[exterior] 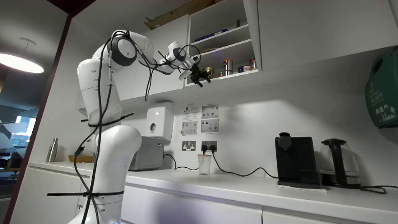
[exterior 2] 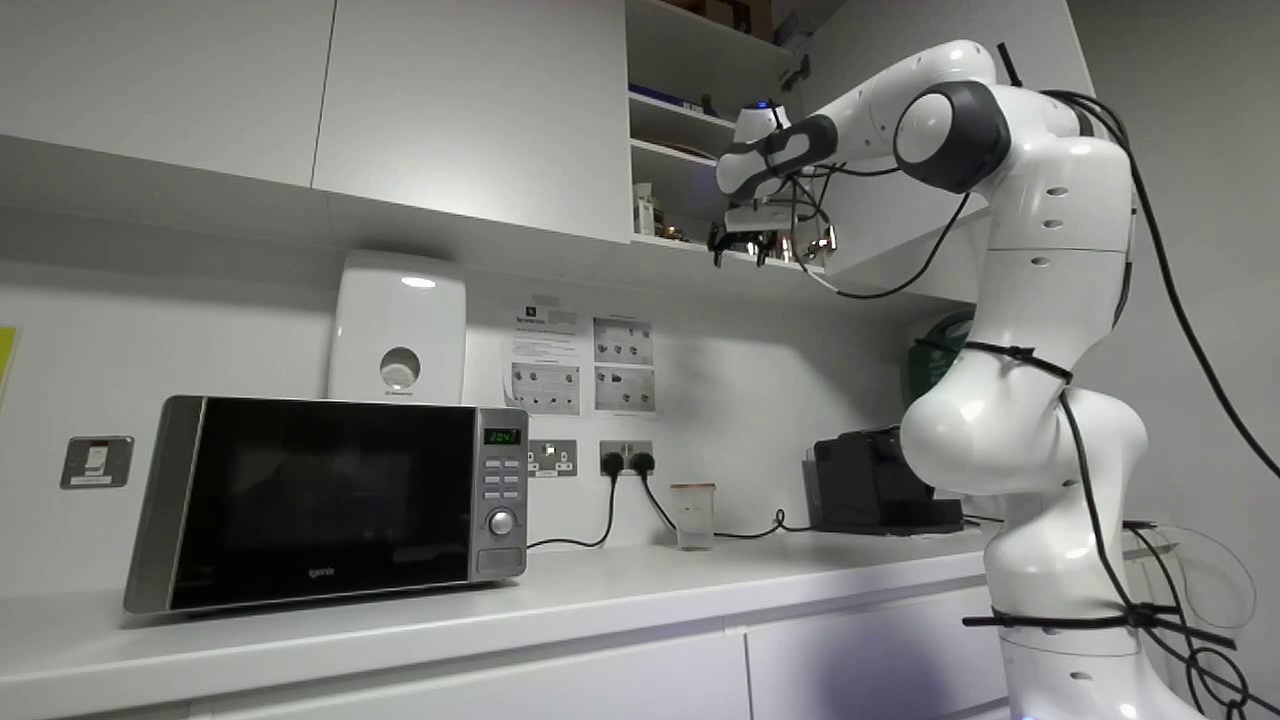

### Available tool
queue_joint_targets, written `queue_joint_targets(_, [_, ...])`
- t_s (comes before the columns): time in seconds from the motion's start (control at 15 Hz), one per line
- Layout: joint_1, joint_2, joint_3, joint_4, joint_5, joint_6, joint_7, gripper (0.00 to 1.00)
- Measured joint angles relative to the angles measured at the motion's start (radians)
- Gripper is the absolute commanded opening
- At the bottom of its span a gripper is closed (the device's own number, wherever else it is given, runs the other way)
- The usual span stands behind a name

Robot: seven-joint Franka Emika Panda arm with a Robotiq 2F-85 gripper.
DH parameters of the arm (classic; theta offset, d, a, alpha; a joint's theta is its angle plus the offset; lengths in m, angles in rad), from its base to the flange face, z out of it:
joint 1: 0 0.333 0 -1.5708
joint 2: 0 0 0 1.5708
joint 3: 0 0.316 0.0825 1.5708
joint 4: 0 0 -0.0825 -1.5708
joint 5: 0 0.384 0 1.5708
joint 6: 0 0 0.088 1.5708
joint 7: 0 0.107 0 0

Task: Remove the object from the shelve and put it on the base top

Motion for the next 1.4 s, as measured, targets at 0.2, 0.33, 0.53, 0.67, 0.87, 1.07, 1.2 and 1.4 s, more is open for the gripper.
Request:
queue_joint_targets(0.2, [-0.012, 0.033, -0.003, 0.074, -0.017, 0.002, 0.000, 1.00])
queue_joint_targets(0.33, [-0.022, 0.067, -0.004, 0.131, -0.032, 0.002, 0.002, 1.00])
queue_joint_targets(0.53, [-0.025, 0.135, -0.006, 0.227, -0.068, 0.002, 0.021, 1.00])
queue_joint_targets(0.67, [-0.025, 0.185, -0.007, 0.300, -0.095, 0.002, 0.038, 1.00])
queue_joint_targets(0.87, [-0.023, 0.257, -0.008, 0.412, -0.132, 0.002, 0.056, 1.00])
queue_joint_targets(1.07, [-0.022, 0.310, -0.010, 0.503, -0.156, 0.000, 0.060, 1.00])
queue_joint_targets(1.2, [-0.023, 0.330, -0.010, 0.544, -0.168, -0.001, 0.060, 1.00])
queue_joint_targets(1.4, [-0.025, 0.347, -0.013, 0.578, -0.174, -0.003, 0.060, 1.00])
